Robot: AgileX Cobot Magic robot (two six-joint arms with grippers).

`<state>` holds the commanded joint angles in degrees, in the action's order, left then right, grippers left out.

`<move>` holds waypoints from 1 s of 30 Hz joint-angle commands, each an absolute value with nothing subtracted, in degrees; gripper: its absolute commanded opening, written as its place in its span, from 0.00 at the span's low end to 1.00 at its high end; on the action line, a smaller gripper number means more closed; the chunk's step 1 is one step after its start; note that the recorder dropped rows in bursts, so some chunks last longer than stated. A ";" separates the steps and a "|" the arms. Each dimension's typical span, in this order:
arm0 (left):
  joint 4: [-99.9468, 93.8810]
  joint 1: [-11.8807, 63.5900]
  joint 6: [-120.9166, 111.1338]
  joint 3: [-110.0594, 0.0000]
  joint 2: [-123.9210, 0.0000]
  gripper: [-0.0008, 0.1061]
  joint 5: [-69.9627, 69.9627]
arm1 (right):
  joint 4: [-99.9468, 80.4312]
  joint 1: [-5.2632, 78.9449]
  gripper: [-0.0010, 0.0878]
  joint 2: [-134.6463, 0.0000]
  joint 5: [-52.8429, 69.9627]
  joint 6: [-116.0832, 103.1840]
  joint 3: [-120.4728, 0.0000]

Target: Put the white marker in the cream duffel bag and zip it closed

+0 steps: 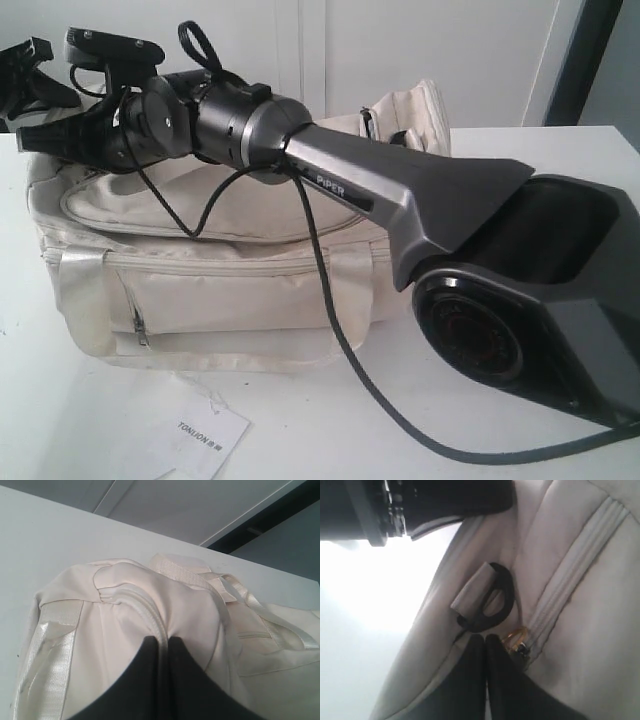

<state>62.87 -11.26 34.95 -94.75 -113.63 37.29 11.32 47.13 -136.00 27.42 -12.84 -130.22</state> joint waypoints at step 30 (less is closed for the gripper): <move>62.49 -11.26 34.95 -94.75 -113.63 0.01 37.73 | 20.94 46.68 0.61 -139.54 28.19 43.71 -131.36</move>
<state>62.49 -11.26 34.95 -94.75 -113.63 37.73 20.94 46.68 -139.54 28.19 43.71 -131.36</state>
